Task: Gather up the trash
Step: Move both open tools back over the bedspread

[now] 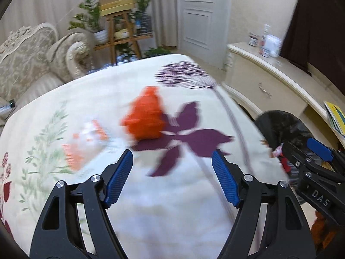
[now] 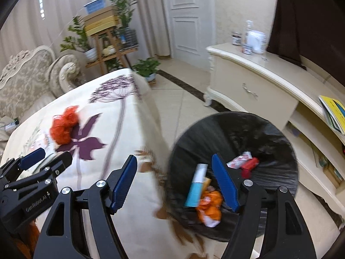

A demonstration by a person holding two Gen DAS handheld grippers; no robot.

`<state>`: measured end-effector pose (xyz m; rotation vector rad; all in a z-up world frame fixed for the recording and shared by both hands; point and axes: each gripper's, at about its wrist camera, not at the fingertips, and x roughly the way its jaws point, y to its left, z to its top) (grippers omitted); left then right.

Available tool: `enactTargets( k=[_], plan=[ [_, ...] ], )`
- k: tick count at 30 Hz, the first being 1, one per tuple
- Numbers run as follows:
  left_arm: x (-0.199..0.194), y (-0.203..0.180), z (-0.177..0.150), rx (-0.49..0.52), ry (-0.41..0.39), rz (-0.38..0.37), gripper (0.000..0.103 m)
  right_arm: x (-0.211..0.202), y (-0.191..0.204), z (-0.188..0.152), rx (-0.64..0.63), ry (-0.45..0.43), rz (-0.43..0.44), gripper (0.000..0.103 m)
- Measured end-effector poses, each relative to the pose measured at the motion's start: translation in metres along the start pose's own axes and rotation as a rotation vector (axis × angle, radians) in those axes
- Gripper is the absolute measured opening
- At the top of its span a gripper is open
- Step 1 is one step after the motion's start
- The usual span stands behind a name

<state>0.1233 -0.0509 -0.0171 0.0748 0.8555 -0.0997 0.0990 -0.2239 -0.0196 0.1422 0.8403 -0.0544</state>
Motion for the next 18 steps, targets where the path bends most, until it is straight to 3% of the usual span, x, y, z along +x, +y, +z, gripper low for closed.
enactTargets(
  k=[8, 14, 18],
  plan=[
    [0.0, 0.074, -0.01, -0.076, 0.028, 0.086, 0.075, 0.007, 0.055, 0.003, -0.074, 0.013, 0.072, 0.07],
    [0.006, 0.104, -0.027, -0.124, 0.068, 0.106, 0.075, 0.01, 0.076, 0.0, -0.103, 0.03, 0.1, 0.07],
    [-0.004, 0.118, -0.033, -0.168, 0.05, 0.119, 0.075, 0.009, 0.079, -0.002, -0.11, 0.033, 0.104, 0.07]
  ],
)
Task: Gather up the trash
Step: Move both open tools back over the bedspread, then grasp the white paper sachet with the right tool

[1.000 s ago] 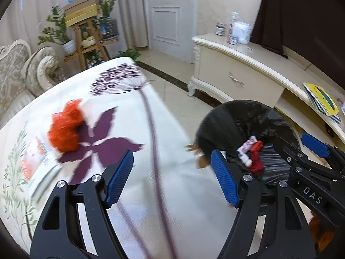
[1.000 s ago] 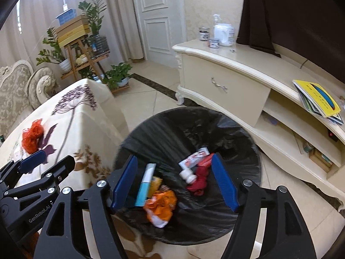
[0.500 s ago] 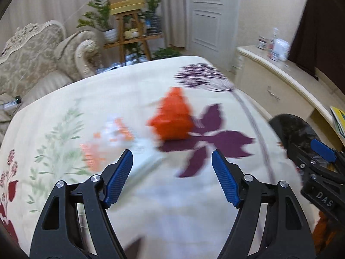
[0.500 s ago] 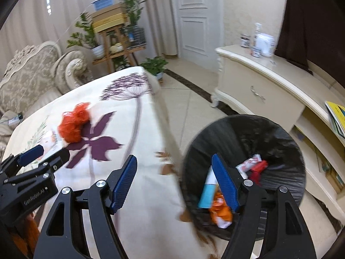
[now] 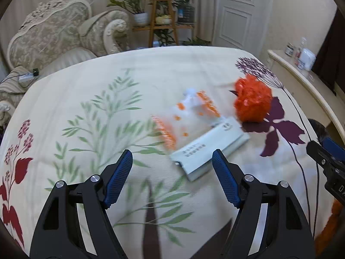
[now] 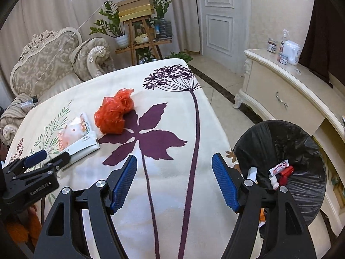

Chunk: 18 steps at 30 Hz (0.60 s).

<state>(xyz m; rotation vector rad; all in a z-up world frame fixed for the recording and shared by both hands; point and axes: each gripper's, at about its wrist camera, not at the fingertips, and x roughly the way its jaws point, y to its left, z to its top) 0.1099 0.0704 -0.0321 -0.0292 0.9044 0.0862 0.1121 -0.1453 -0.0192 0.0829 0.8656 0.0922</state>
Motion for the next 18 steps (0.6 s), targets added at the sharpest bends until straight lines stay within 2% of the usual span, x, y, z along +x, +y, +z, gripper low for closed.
enactTargets(
  k=[4, 11, 14, 18],
  plan=[
    [-0.001, 0.015, 0.002, -0.027, -0.008, 0.021, 0.075, 0.0, 0.0, -0.001, -0.002, 0.003, -0.002, 0.07],
    [0.015, 0.04, 0.006, -0.073, 0.022, 0.079, 0.075, 0.001, 0.001, -0.003, 0.002, 0.011, 0.005, 0.07],
    [0.019, 0.043, 0.007, -0.082, 0.039, 0.066, 0.075, 0.003, 0.003, -0.003, -0.004, 0.014, 0.007, 0.07],
    [0.018, 0.033, 0.005, -0.044, 0.043, 0.043, 0.075, 0.003, 0.006, -0.004, -0.005, 0.016, 0.009, 0.07]
  ],
)
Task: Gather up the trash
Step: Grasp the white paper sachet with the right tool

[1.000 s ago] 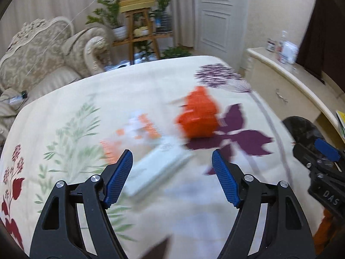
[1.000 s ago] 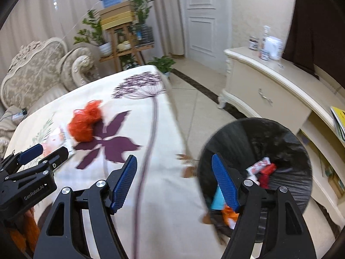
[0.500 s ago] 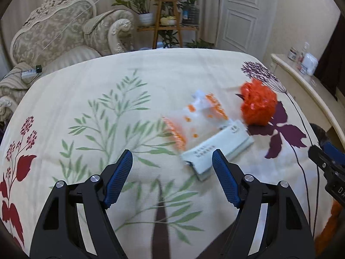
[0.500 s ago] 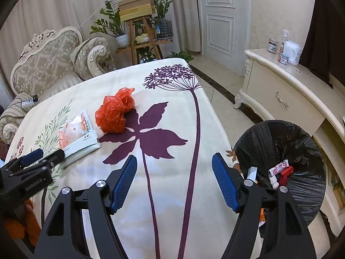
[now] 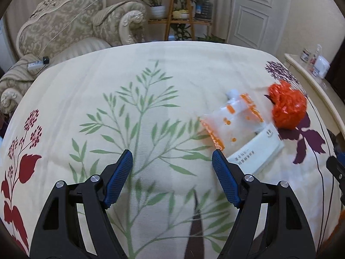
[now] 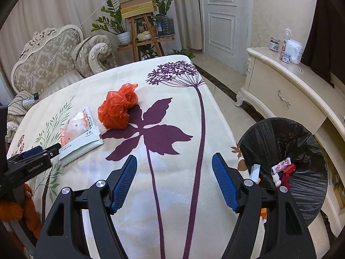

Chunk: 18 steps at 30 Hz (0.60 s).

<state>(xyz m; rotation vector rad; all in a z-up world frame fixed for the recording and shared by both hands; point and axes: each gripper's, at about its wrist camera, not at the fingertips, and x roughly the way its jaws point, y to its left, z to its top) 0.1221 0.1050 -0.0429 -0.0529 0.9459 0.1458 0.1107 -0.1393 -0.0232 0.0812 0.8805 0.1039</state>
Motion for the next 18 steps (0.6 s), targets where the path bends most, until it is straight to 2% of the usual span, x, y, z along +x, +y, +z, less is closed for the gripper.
enactTargets(
  k=[12, 18],
  plan=[
    [-0.011, -0.041, -0.018, 0.066, 0.019, -0.096, 0.075, -0.001, 0.003, -0.003, 0.001, 0.001, 0.004, 0.07],
    [-0.017, -0.071, -0.027, 0.144, 0.016, -0.147, 0.075, -0.005, 0.002, -0.004, 0.002, -0.002, 0.004, 0.07]
  ],
)
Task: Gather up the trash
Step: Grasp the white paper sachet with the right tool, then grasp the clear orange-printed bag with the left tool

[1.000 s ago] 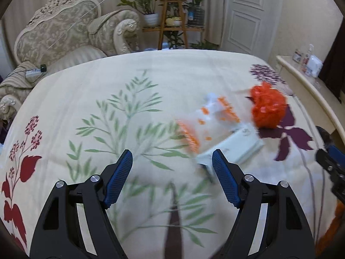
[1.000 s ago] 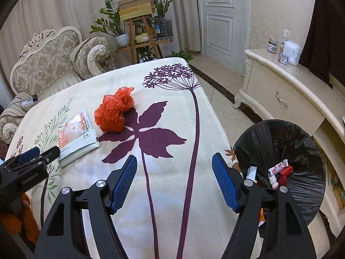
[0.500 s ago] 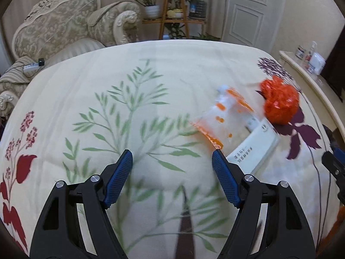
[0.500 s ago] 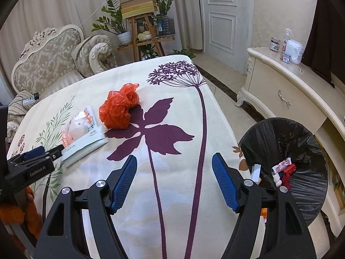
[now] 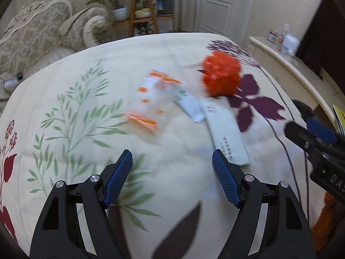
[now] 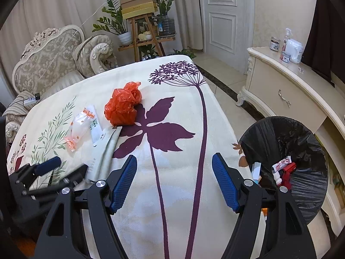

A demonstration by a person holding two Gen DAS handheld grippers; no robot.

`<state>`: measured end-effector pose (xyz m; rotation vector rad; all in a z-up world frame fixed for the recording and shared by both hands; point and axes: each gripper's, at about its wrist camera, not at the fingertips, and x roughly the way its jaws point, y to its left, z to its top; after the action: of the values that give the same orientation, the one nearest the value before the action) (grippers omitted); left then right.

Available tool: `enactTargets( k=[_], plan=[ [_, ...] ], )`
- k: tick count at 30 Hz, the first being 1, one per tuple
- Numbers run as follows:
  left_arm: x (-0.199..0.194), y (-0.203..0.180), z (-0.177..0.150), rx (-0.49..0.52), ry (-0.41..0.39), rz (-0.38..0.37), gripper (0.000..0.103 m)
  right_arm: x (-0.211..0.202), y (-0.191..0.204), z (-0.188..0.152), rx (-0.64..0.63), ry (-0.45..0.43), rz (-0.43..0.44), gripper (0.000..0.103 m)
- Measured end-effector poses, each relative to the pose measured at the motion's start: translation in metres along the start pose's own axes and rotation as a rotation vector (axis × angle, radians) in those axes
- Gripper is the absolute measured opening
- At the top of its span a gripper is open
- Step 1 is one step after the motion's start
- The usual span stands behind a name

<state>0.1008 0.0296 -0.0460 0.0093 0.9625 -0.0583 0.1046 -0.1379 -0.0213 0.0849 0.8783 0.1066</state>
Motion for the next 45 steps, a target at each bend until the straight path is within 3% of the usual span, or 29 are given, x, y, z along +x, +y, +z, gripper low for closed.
enactTargets(
  k=[5, 12, 19, 21, 28, 45],
  plan=[
    [-0.009, 0.009, -0.001, -0.037, -0.013, -0.004, 0.075, -0.002, 0.009, 0.002, -0.017, -0.001, 0.011, 0.07],
    [-0.015, 0.045, 0.003, -0.061, -0.047, 0.103, 0.075, 0.01, 0.045, 0.005, -0.071, 0.029, 0.059, 0.07],
    [-0.011, 0.073, 0.005, -0.104, -0.033, 0.112, 0.075, 0.028, 0.079, 0.006, -0.131, 0.075, 0.074, 0.07],
    [-0.01, 0.074, 0.005, -0.104, -0.032, 0.108, 0.076, 0.034, 0.083, 0.005, -0.14, 0.095, 0.059, 0.065],
    [-0.007, 0.071, 0.009, -0.095, -0.034, 0.085, 0.08, 0.033, 0.077, 0.001, -0.158, 0.104, 0.029, 0.036],
    [0.017, 0.041, 0.041, -0.022, -0.025, 0.051, 0.08, 0.022, 0.021, 0.012, -0.071, 0.064, -0.018, 0.034]
  ],
)
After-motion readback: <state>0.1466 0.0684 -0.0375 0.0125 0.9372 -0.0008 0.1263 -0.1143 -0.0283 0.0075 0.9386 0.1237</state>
